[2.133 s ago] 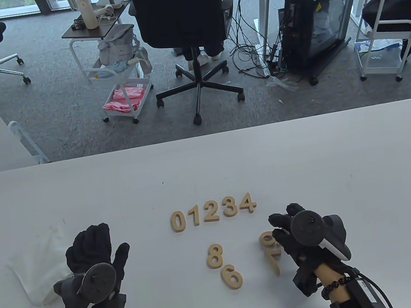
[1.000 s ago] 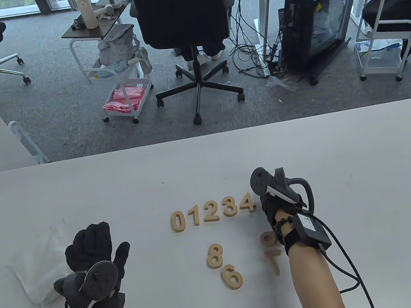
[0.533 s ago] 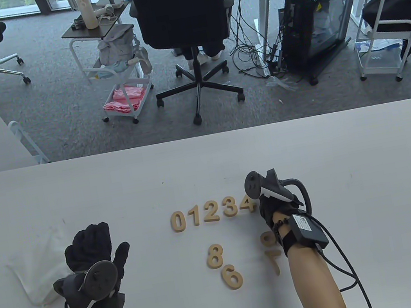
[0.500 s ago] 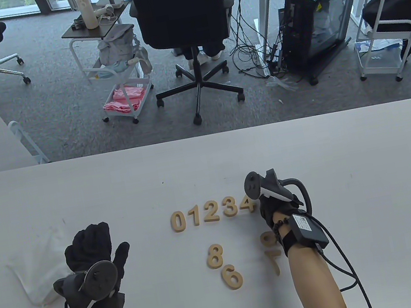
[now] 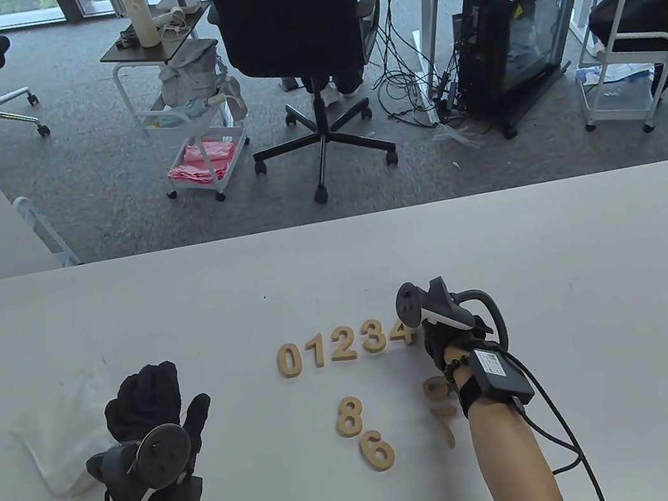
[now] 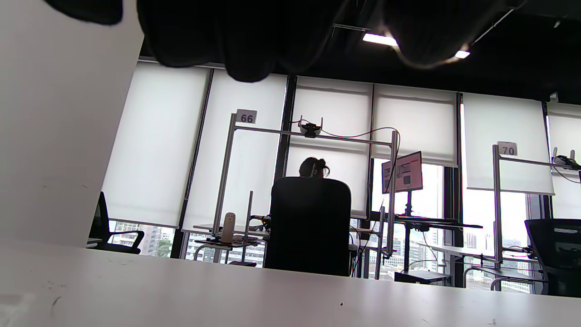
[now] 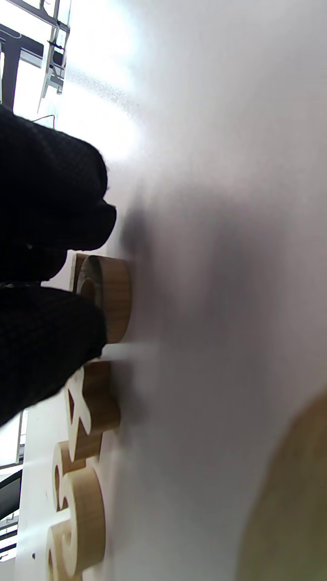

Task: Empty bag and arrange number blocks in order

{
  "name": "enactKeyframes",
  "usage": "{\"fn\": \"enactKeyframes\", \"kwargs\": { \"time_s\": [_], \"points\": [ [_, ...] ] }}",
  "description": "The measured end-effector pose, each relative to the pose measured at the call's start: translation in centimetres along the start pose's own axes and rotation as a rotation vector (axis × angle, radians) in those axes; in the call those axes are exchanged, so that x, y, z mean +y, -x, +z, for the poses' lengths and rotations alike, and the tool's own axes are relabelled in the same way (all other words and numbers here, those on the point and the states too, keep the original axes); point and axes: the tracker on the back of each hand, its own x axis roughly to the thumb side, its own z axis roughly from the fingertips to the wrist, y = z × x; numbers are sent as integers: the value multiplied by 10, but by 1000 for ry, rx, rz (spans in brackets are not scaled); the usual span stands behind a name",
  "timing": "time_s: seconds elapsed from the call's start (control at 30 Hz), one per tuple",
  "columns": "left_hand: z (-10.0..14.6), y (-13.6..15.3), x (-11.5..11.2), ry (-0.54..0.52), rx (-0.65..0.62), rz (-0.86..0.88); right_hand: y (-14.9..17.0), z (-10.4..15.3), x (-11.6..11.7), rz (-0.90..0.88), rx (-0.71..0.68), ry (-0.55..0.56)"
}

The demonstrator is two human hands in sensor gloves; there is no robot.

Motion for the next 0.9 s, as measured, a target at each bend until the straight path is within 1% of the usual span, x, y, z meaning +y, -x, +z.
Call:
{"fn": "enactKeyframes", "kwargs": {
  "time_s": [0.13,0.27,0.4,0.57,0.67,0.77,0.9],
  "points": [
    [0,0,0,3,-2,-2,3,10,-12,-39,-6,49],
    [0,-1,0,5,-7,-4,5,33,-28,-92,-33,117],
    [0,-3,-1,8,-15,-8,2,66,-41,-125,-113,187],
    [0,-4,-1,5,-22,-6,-14,118,-53,-149,-237,289],
    [0,-4,-2,6,-24,-6,-29,144,-54,-121,-303,333],
    [0,-4,-2,6,-22,-1,-46,165,-52,-121,-354,348],
    [1,-4,-2,6,-20,2,-70,181,-41,-104,-386,310]
  ]
}}
